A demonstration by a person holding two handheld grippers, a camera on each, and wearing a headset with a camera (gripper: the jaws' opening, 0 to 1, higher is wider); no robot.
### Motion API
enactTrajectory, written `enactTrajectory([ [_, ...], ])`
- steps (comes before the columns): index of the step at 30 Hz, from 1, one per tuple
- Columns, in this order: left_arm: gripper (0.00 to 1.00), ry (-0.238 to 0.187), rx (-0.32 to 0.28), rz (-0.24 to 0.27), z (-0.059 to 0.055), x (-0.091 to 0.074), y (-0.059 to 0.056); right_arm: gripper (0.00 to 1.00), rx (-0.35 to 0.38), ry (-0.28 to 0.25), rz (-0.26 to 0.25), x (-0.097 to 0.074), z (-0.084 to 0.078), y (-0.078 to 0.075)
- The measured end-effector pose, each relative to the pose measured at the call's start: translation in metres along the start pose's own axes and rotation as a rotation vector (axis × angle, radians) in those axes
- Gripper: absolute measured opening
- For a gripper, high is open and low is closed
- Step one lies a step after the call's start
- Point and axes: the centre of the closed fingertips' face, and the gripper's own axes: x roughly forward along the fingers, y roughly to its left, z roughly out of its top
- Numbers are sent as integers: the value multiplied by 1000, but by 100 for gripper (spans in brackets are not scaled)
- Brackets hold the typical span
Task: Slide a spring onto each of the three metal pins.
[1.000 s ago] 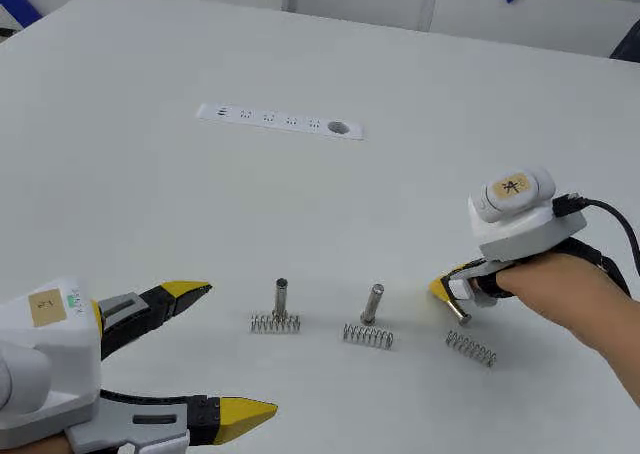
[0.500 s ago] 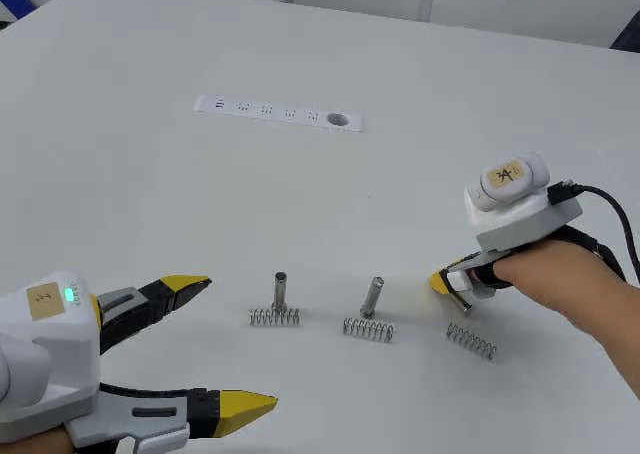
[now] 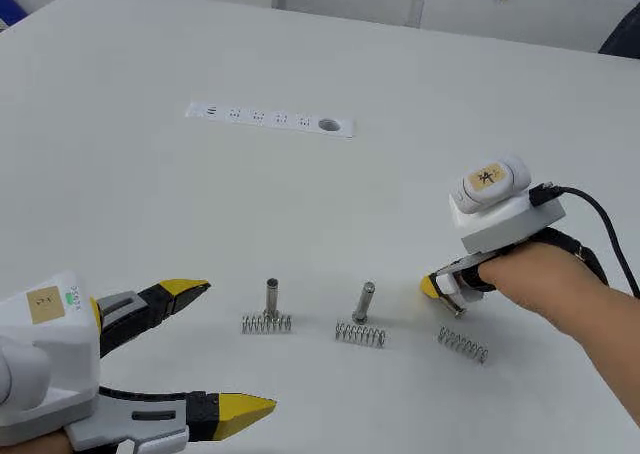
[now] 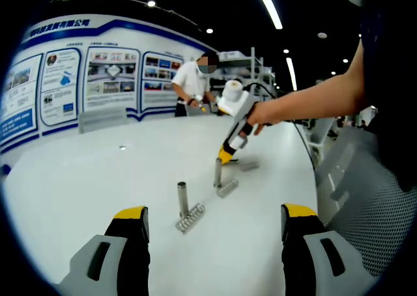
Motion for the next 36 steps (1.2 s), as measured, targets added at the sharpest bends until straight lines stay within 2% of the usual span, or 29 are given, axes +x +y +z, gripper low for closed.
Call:
enactTrajectory([
  [2, 85, -8, 6, 3, 4, -2, 0, 8, 9, -2, -4, -1, -1, 0],
  [4, 85, -16, 11, 8, 8, -5, 1, 8, 2, -35, -7, -7, 4, 4],
  [10, 84, -21, 19, 16, 10, -8, 4, 9, -2, -70, -11, -23, 7, 6],
  [21, 84, -23, 37, 4, 15, -7, -2, 9, 32, -135, -33, -49, -6, 6],
  [36, 84, -19, 48, -2, 19, -8, -4, 9, 47, -202, -35, -61, -5, 10],
])
